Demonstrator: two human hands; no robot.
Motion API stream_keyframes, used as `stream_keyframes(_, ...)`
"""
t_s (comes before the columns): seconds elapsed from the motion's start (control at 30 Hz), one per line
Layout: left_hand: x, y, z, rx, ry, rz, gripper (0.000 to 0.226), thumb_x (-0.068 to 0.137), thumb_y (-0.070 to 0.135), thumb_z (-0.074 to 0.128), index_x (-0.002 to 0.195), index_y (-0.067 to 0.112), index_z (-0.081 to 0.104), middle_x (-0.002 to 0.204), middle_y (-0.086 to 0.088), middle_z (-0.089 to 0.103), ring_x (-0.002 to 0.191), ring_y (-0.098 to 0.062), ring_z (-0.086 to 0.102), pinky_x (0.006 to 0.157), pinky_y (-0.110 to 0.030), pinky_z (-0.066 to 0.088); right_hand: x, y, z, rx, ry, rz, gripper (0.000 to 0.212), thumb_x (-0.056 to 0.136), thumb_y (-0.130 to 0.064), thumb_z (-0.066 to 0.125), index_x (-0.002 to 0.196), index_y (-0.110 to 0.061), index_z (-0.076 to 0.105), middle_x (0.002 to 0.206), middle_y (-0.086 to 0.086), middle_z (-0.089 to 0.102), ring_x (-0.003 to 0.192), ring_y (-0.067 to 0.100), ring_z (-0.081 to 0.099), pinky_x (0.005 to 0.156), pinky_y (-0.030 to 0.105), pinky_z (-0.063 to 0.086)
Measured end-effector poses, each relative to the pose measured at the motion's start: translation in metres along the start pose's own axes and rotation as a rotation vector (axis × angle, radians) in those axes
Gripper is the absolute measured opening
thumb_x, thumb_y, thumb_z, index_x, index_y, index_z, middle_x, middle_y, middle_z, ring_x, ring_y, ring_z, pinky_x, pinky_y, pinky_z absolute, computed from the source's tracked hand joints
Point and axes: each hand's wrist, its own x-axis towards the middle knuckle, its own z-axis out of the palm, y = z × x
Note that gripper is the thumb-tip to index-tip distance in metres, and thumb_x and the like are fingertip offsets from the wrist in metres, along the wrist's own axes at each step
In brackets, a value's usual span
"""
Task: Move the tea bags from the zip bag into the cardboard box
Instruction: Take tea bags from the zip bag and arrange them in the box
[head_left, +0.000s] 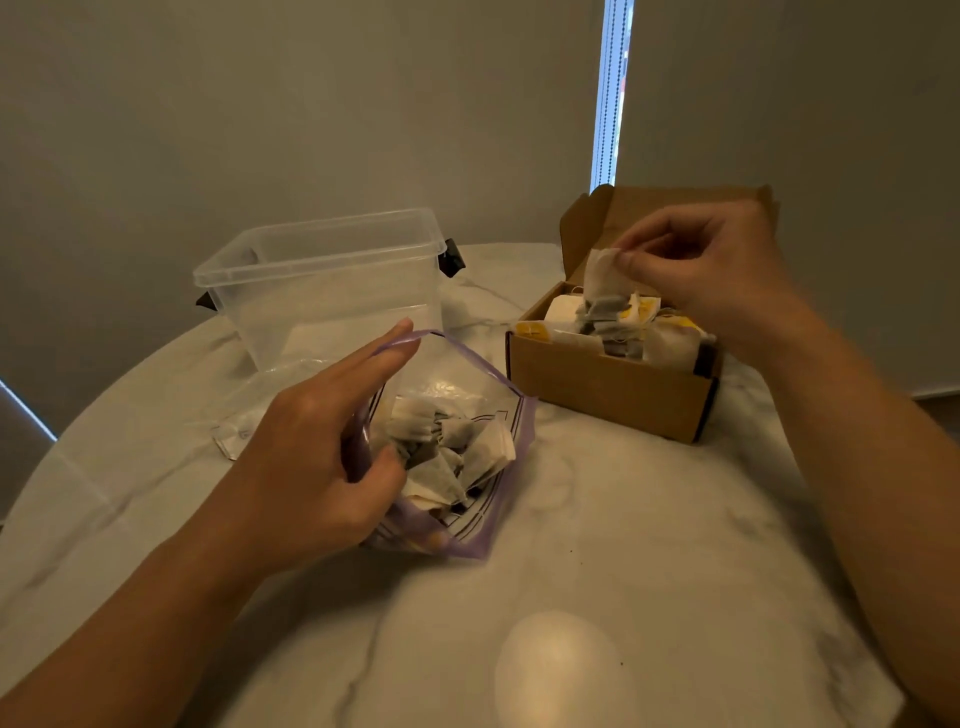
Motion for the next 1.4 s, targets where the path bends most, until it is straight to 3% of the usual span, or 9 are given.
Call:
stream_keyframes(0.2,0.009,-0.002,-0.002,0.038,-0.018,-0.02,0.073,0.073,0.013,0.059,0.145,0.019,0.048,0.152,0.009,0.043,0.053,-0.003,0.055,0.051,-0.01,0.043,-0.001,-0.001,0.003,0.063,-0.085,0.043,0.01,0.089,-0.019,0.069,0.08,-0.015,0.072,0.061,-0.003,0.068,0.05,0.008,0.062,0.052,0.026,0.049)
stream_keyframes(0.43,0.023,-0.008,-0.007,0.079,-0.077,-0.032,0.076,0.073,0.033,0.051,0.149,0.029,0.041,0.155,0.018,0.038,0.081,-0.025,0.069,0.072,-0.026,0.057,0.001,0.001,0.005,-0.067,-0.172,-0.011,0.018,0.085,-0.011,0.073,0.096,-0.022,0.065,0.081,0.004,0.068,0.077,0.022,0.066,0.069,0.028,0.056)
stream_keyframes(0.63,0.016,-0.009,0.001,0.083,-0.006,0.032,0.076,0.069,0.005,0.06,0.144,0.008,0.048,0.152,-0.003,0.044,0.111,0.009,0.027,0.067,0.006,0.035,0.009,0.014,0.008,-0.401,-0.034,-0.053,0.029,0.084,-0.017,0.074,0.11,-0.02,0.064,0.088,-0.004,0.066,0.075,0.009,0.059,0.066,0.02,0.045)
stream_keyframes(0.7,0.013,-0.008,0.001,0.062,-0.013,0.043,0.077,0.068,0.001,0.059,0.144,0.006,0.047,0.151,-0.003,0.044,0.103,0.013,0.015,0.066,0.006,0.033,0.008,0.013,0.007,-0.43,0.017,-0.095,0.026,0.085,-0.015,0.073,0.11,-0.017,0.066,0.087,-0.004,0.065,0.071,0.005,0.057,0.065,0.016,0.043)
stream_keyframes(0.73,0.011,-0.007,0.001,0.036,-0.022,0.041,0.078,0.068,0.001,0.058,0.145,0.007,0.047,0.152,-0.003,0.044,0.095,0.023,0.054,0.062,0.004,0.034,0.007,0.011,0.006,-0.449,0.034,-0.123,0.024,0.085,-0.015,0.072,0.109,-0.017,0.067,0.087,-0.002,0.066,0.071,0.007,0.058,0.065,0.017,0.043)
stream_keyframes(0.77,0.01,-0.007,0.001,0.008,-0.031,0.03,0.078,0.068,0.001,0.057,0.145,0.009,0.047,0.152,0.0,0.043,0.058,0.019,0.043,0.057,0.002,0.035,0.005,0.008,0.006,-0.458,0.048,-0.15,0.021,0.086,-0.015,0.071,0.106,-0.017,0.069,0.088,-0.001,0.067,0.073,0.01,0.06,0.066,0.018,0.043)
stream_keyframes(0.9,0.007,-0.007,0.0,-0.019,-0.042,-0.036,0.08,0.07,0.007,0.056,0.148,0.023,0.043,0.154,0.016,0.039,0.044,-0.005,0.045,0.048,-0.01,0.037,-0.009,-0.017,0.009,-0.383,0.051,-0.263,0.009,0.087,-0.022,0.069,0.095,-0.018,0.072,0.084,-0.003,0.069,0.072,0.01,0.062,0.065,0.021,0.047)
stream_keyframes(1.27,0.007,-0.005,-0.002,-0.016,-0.047,-0.082,0.084,0.069,0.011,0.057,0.148,0.031,0.04,0.154,0.024,0.036,0.074,-0.019,0.068,0.056,-0.027,0.053,-0.055,-0.063,0.038,-0.26,-0.648,-0.506,0.017,0.08,-0.02,0.077,0.097,-0.023,0.075,0.084,-0.015,0.066,0.073,0.001,0.061,0.062,0.012,0.047)
stream_keyframes(1.4,0.008,-0.004,-0.001,-0.009,-0.047,-0.069,0.082,0.069,0.009,0.056,0.149,0.018,0.042,0.156,0.01,0.038,0.115,-0.001,0.056,0.074,-0.003,0.045,-0.06,-0.065,0.044,-0.444,-0.744,-0.565,0.022,0.08,-0.024,0.077,0.102,-0.027,0.075,0.097,-0.01,0.069,0.084,0.004,0.061,0.069,0.016,0.047)
